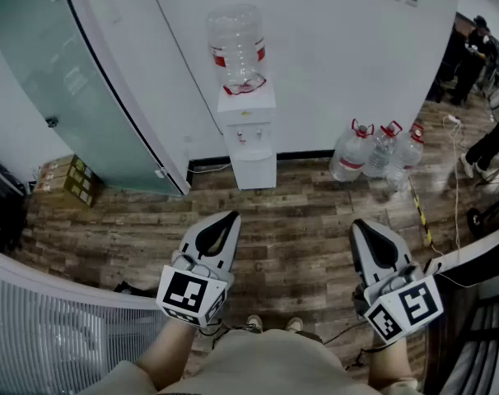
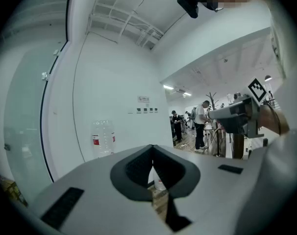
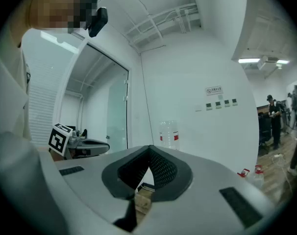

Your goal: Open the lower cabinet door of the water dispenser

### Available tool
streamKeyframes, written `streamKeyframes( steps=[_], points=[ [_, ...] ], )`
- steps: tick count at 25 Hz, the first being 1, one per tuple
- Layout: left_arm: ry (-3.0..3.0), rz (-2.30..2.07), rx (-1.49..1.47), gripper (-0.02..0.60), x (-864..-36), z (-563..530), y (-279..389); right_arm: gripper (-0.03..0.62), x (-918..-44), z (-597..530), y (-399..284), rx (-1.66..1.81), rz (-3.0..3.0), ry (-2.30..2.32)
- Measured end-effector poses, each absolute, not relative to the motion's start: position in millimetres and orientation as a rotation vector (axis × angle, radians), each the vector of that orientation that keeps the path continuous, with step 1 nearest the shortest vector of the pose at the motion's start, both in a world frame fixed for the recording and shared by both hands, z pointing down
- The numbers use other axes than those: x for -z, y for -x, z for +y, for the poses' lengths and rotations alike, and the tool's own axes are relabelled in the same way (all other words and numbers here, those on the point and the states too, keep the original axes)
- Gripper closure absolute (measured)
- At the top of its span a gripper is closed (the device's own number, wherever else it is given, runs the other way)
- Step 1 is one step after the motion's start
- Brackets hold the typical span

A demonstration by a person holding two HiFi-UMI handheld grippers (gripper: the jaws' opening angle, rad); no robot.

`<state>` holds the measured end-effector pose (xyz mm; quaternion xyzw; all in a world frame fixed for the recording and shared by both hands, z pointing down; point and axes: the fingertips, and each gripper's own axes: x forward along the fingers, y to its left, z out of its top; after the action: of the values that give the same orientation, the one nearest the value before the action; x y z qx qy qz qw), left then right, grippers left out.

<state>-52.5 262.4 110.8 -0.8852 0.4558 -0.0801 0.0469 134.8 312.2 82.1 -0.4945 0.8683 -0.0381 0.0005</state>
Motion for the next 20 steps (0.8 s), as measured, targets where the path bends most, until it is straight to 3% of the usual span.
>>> streamKeyframes(
  steps=[20],
  points=[
    [2.724, 1.418, 0.256, 0.575, -126.8, 286.1, 21.4, 0.588, -110.3, 329.1, -168.9, 0.165, 2.762, 1.614]
  ],
)
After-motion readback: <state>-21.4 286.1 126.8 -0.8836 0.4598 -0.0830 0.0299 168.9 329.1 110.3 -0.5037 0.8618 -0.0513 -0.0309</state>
